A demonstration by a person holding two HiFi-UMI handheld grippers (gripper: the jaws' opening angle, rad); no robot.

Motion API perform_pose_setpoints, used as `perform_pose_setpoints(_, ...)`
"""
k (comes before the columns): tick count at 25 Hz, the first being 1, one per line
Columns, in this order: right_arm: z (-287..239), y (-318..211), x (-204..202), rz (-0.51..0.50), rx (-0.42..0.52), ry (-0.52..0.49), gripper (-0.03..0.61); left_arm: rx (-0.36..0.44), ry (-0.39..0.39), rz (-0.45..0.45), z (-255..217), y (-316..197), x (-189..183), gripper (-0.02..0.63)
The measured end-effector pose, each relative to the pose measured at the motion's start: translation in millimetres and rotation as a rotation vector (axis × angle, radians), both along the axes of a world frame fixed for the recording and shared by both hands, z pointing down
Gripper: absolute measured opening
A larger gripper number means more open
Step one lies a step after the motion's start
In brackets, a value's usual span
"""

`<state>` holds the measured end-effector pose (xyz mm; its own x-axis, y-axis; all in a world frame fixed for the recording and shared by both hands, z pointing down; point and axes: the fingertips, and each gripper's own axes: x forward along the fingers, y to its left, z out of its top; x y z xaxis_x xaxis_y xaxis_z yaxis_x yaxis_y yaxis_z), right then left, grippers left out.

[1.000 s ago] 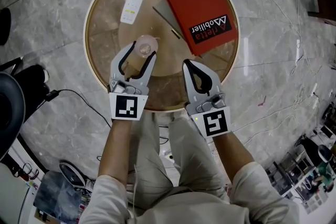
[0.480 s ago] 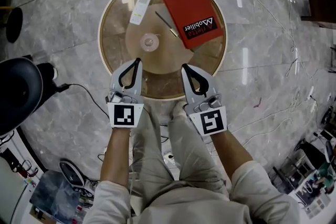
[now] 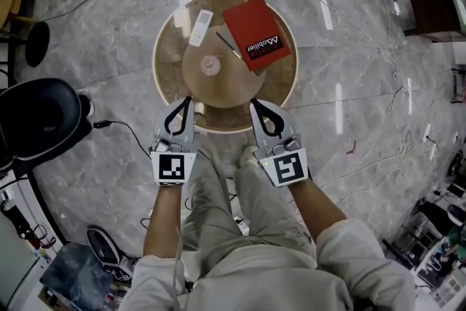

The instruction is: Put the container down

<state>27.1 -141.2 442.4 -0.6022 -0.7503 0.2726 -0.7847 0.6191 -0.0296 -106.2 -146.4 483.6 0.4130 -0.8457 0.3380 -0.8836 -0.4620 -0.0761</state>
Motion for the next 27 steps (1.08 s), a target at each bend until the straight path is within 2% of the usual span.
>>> perform_pose_setpoints(10, -57, 34, 3, -0.013, 0.006, 0.007, 0.003, 0.002, 0.019, -0.026, -64, 40, -7, 0.005)
perform_pose_setpoints(27, -68, 44, -2, -0.040, 0.017, 0.022, 0.002, 0.031, 0.011, -0.027, -85, 47, -11, 0.005)
